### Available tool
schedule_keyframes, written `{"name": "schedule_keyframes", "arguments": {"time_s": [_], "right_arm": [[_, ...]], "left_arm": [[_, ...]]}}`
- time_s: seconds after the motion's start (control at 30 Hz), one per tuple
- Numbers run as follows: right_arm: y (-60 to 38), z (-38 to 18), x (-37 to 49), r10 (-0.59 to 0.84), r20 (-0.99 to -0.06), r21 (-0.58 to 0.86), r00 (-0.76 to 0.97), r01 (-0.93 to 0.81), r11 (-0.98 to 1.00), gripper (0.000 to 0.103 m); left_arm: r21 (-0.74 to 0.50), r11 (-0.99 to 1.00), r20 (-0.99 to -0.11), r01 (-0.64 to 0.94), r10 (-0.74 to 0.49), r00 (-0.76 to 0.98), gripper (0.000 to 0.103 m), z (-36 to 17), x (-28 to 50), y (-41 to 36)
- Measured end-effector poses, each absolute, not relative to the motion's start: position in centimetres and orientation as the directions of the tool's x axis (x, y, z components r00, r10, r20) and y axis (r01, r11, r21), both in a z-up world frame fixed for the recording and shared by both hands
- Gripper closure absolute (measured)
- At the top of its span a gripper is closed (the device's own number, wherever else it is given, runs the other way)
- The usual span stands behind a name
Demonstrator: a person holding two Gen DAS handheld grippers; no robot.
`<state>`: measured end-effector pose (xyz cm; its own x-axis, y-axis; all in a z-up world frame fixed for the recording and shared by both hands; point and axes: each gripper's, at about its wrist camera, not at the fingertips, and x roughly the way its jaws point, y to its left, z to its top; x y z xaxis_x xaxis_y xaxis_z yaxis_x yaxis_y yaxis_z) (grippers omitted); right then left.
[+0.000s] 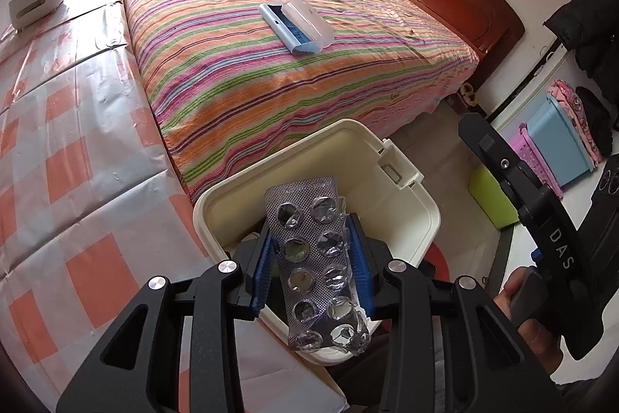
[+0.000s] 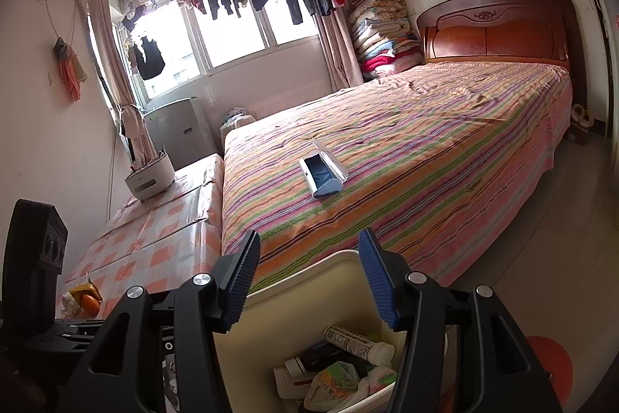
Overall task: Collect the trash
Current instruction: 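Carry the blister pack and white bottle over the cream bin and open both grippers, then move both tools back over the table toward the plush toy and orange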
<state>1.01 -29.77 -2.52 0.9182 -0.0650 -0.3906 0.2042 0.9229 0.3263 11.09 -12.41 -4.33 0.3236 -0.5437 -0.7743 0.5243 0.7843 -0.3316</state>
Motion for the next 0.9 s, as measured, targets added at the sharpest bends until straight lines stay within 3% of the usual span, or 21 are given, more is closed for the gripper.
{"name": "schedule_keyframes", "arguments": {"time_s": [0.1, 0.13, 0.2, 0.3, 0.9], "right_arm": [[-29.8, -2.5, 1.0, -0.064, -0.388, 0.329, 0.92, 0.203, 0.922, 0.051], [-29.8, -2.5, 1.0, -0.066, -0.388, 0.328, 0.919, 0.204, 0.922, 0.051], [-29.8, -2.5, 1.0, -0.062, -0.386, 0.332, 0.92, 0.201, 0.922, 0.051], [-29.8, -2.6, 1.0, -0.064, -0.388, 0.33, 0.92, 0.203, 0.922, 0.051], [-25.8, -2.7, 2.7, 0.017, -0.414, 0.313, 0.91, 0.125, 0.941, 0.051]], "left_arm": [[-0.328, 0.781, -0.778, 0.531, -0.542, 0.317, 0.064, -4.5, 11.0, -12.7], [-0.325, 0.782, -0.779, 0.532, -0.54, 0.319, 0.059, -4.5, 10.9, -12.7], [-0.312, 0.786, -0.773, 0.534, -0.537, 0.339, 0.036, -4.4, 10.7, -12.7], [-0.286, 0.792, -0.76, 0.539, -0.53, 0.375, 0.026, -3.7, 10.4, -12.5], [-0.303, 0.874, -0.728, 0.381, -0.47, 0.498, 0.025, -1.2, 12.3, -4.6]]}}
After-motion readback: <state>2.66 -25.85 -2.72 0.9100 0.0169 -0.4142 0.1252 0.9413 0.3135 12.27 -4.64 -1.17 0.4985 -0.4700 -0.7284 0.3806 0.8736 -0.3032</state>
